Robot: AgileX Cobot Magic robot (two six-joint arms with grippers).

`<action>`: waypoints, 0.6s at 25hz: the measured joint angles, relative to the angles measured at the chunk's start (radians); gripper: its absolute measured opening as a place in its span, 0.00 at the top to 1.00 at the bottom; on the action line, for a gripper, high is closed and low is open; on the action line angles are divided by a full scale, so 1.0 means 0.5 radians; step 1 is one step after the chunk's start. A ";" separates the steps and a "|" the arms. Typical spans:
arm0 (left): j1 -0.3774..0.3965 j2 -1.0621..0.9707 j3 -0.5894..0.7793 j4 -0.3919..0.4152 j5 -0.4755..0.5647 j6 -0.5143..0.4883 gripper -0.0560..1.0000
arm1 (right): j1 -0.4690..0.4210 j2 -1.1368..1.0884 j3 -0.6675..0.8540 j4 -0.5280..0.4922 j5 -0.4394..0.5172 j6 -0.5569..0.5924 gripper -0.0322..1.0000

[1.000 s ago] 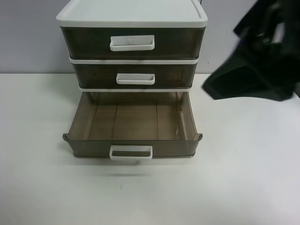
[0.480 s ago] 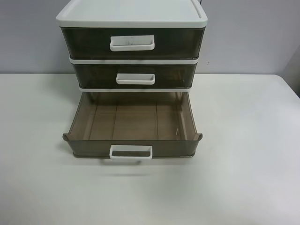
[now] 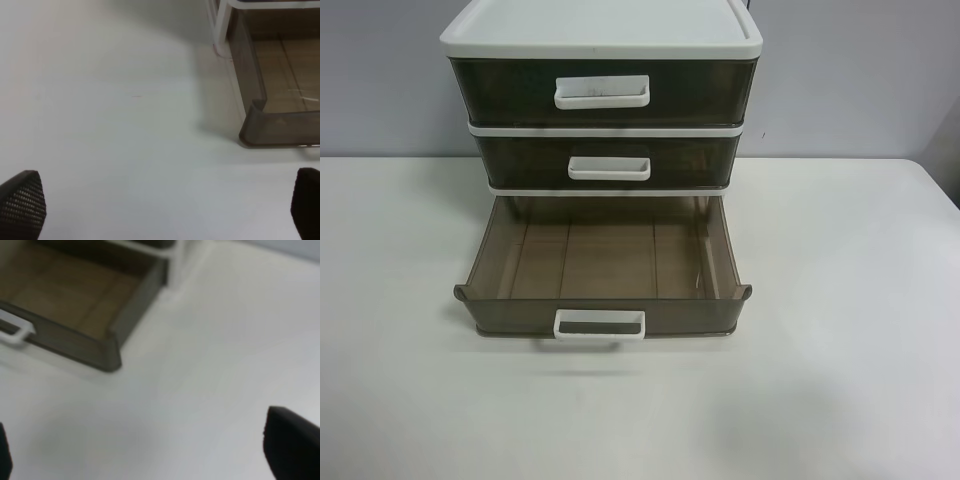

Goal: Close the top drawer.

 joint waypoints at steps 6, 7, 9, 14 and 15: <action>0.000 0.000 0.000 0.000 0.000 0.000 0.01 | -0.593 -0.092 0.061 0.084 -0.058 -0.051 0.01; 0.000 0.000 0.000 0.000 0.000 0.000 0.01 | -0.651 -0.092 0.061 0.087 -0.060 -0.053 0.01; 0.000 0.000 0.000 0.000 0.000 0.000 0.01 | -0.764 -0.092 0.061 0.088 -0.060 -0.063 0.01; 0.000 0.000 0.000 0.000 0.000 0.000 0.01 | -0.847 -0.092 0.061 0.089 -0.060 -0.065 0.02; 0.000 0.000 0.000 0.000 0.000 0.000 0.01 | -0.847 -0.092 0.061 0.089 -0.060 -0.065 0.02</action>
